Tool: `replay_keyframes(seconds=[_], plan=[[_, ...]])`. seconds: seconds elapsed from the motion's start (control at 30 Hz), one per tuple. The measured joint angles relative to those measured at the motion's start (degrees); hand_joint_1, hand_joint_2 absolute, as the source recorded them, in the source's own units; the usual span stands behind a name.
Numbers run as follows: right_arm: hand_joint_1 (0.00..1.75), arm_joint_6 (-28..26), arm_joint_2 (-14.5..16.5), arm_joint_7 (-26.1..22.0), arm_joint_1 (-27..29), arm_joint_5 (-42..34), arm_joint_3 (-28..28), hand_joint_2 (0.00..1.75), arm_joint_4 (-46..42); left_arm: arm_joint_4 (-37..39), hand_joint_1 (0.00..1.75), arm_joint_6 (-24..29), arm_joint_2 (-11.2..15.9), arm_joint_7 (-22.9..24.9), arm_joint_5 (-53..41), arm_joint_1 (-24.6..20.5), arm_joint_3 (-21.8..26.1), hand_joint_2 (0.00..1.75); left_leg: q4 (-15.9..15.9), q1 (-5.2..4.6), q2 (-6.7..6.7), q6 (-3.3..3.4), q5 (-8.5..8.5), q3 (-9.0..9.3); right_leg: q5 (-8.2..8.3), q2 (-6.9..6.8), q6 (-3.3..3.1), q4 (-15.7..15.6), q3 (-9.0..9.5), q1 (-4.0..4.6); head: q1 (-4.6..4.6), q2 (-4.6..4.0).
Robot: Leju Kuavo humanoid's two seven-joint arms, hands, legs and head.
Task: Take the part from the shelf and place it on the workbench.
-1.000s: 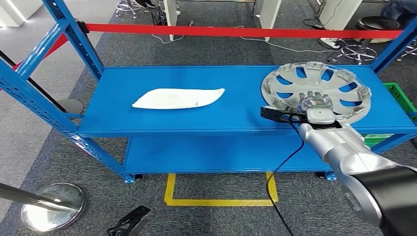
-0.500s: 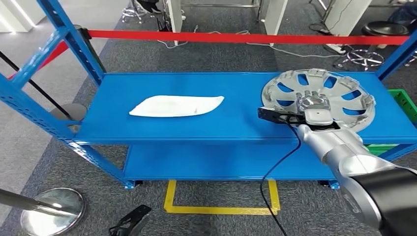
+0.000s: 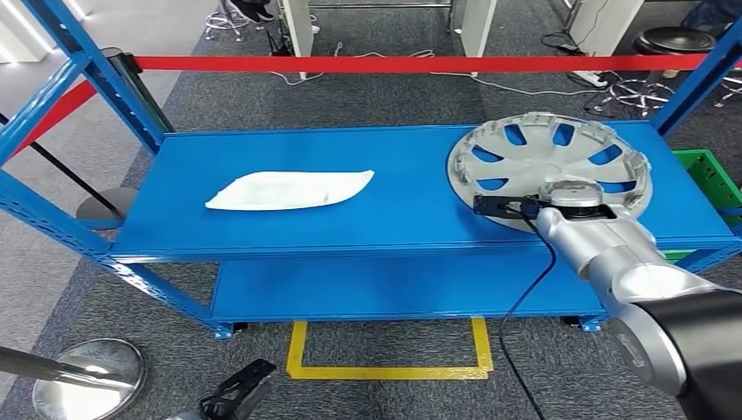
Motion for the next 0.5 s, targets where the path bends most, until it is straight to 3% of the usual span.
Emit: replay_keyframes(seconds=[0.3, 0.33, 0.43, 0.47, 0.5], plan=[[0.00, 6.48, -0.41, 1.55, 0.56, -0.88, -2.01, 1.75, 0.25, 0.00, 0.00, -0.46, -0.47, 0.72, -0.84, -0.14, -0.34, 0.00, 0.01, -0.04, -0.02, 0.04, -0.05, 0.52, 0.22, -0.08, 0.30, -0.74, 1.01, -0.03, 0.01, 0.00], [0.16, 6.61, -0.46, 1.55, 0.58, -0.90, -2.15, 1.75, 0.26, 0.00, 0.00, -0.49, -0.51, 0.73, -0.86, -0.14, -0.37, 0.00, 0.01, -0.04, -0.02, 0.06, -0.06, 0.57, 0.24, -0.08, 0.33, -0.80, 1.08, -0.03, 0.01, 0.00], [1.47, 7.13, -0.58, 1.39, 0.62, -0.91, -2.36, 1.75, 0.26, 0.00, 0.00, -0.51, -0.55, 0.75, -0.92, -0.18, -0.44, 0.00, 0.02, -0.05, -0.02, 0.15, -0.11, 0.63, 0.25, -0.08, 0.36, -0.90, 1.20, -0.03, 0.01, 0.00], [1.75, 7.17, -0.59, 1.17, 0.63, -0.86, -2.37, 1.75, 0.26, 0.00, 0.00, -0.51, -0.55, 0.76, -0.93, -0.19, -0.46, 0.00, 0.02, -0.05, -0.02, 0.19, -0.13, 0.66, 0.25, -0.08, 0.37, -0.93, 1.25, -0.03, 0.01, 0.00], [1.75, 7.04, -0.60, 0.85, 0.67, -0.78, -2.38, 1.75, 0.26, 0.00, 0.00, -0.51, -0.55, 0.77, -0.93, -0.20, -0.48, 0.00, 0.02, -0.05, -0.02, 0.23, -0.15, 0.70, 0.25, -0.07, 0.38, -0.96, 1.31, -0.03, 0.01, 0.00]])
